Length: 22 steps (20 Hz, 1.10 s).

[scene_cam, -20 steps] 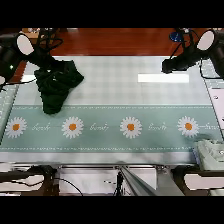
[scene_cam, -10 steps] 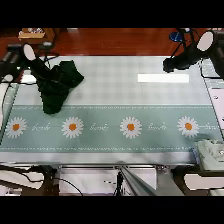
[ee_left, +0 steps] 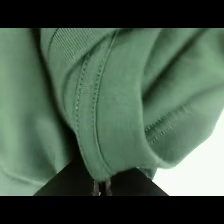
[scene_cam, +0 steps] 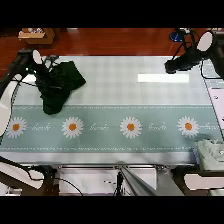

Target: Fold the shirts.

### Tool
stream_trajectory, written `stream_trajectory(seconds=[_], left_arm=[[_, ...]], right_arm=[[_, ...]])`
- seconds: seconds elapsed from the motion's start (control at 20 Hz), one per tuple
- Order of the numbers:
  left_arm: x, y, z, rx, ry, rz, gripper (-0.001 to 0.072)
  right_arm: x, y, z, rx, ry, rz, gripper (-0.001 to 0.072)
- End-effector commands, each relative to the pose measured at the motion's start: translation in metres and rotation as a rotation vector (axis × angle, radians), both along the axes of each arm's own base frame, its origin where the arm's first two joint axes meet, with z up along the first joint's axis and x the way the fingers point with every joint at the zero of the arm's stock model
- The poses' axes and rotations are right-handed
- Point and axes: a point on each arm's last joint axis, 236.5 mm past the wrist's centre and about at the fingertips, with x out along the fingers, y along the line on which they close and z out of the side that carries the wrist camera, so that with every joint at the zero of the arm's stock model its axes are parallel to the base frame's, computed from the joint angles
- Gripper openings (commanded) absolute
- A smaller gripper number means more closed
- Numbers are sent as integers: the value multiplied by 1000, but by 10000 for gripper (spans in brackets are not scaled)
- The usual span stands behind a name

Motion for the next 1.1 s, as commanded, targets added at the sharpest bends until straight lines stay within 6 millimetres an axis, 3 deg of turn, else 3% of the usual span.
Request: stream_trajectory(seconds=[0.0, 0.15, 0.2, 0.3, 0.4, 0.5, 0.6, 0.7, 0.85, 1.05], left_arm=[[28, -6, 91, -11, -204, -8, 26], [35, -37, 222, -73, -501, -55, 27], [27, -53, 266, -110, -597, -84, 27], [0, -87, 334, -194, -739, -153, 27], [-35, -117, 376, -252, -828, -229, 27], [-61, -144, 394, -289, -861, -300, 27], [-78, -178, 393, -326, -845, -382, 27], [-85, -212, 372, -352, -789, -455, 27], [-92, -269, 312, -362, -636, -564, 28], [-123, -372, 223, -476, -383, -714, 27]], right_arm=[[-15, -11, 7, -47, 34, -6, 405], [-21, -23, 41, -94, -36, -16, 405], [-25, -28, 56, -110, -68, -21, 405], [-33, -38, 86, -146, -134, -34, 405], [-42, -49, 116, -187, -199, -49, 405], [-53, -65, 143, -249, -257, -72, 405], [-64, -80, 166, -308, -300, -97, 405], [-77, -90, 179, -344, -312, -119, 406], [-88, -96, 183, -359, -297, -136, 410], [-89, -96, 182, -361, -293, -136, 415]])
